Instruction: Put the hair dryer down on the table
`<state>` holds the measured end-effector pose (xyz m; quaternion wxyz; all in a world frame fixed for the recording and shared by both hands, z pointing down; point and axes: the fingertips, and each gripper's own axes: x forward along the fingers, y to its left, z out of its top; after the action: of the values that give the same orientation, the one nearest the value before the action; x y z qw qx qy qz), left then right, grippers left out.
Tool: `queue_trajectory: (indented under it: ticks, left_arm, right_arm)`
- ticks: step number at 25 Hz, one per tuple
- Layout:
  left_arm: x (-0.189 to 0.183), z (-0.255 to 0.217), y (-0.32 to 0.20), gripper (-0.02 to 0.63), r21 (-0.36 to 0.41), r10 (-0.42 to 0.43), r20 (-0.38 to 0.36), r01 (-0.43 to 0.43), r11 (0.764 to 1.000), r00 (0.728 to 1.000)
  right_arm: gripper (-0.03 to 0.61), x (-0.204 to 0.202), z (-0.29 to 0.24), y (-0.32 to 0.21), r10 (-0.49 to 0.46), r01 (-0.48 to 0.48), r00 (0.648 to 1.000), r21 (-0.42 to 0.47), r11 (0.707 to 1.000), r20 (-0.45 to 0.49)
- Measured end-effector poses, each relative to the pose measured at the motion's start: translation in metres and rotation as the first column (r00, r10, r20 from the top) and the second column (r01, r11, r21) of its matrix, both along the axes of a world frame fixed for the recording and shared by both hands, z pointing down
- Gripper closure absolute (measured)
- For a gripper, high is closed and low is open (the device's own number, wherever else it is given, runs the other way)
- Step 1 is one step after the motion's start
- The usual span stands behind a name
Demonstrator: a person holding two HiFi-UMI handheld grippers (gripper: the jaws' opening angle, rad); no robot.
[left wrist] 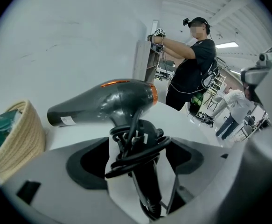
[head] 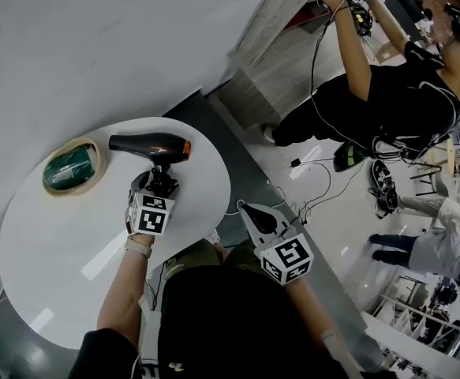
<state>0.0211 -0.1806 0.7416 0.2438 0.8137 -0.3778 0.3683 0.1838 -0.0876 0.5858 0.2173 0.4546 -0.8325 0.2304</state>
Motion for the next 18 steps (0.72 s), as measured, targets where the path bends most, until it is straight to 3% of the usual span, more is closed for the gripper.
queue_trajectory:
  ticks: [6,11,18]
  left_arm:
    - [-0.012,-0.033,0.01,0.245,0.026,-0.057,-0.018,0.058,0.998,0.998]
    - [-0.032,-0.068,0.023,0.287,0.071,-0.138,-0.057,0.142,0.987,0.989]
    - [-0.075,-0.14,0.038,0.481,0.17,-0.31,-0.164,0.337,0.926,0.936]
  right_arm:
    - [0.563,-0.017,-0.012,-0.01,-0.077,0.076,0.996,0.025,0.997,0.038]
    - [0.563,-0.04,-0.028,-0.02,-0.164,0.159,0.983,0.062,0.985,0.082]
    - [0.563,-0.08,-0.057,-0.029,-0.305,0.293,0.945,0.11,0.95,0.116]
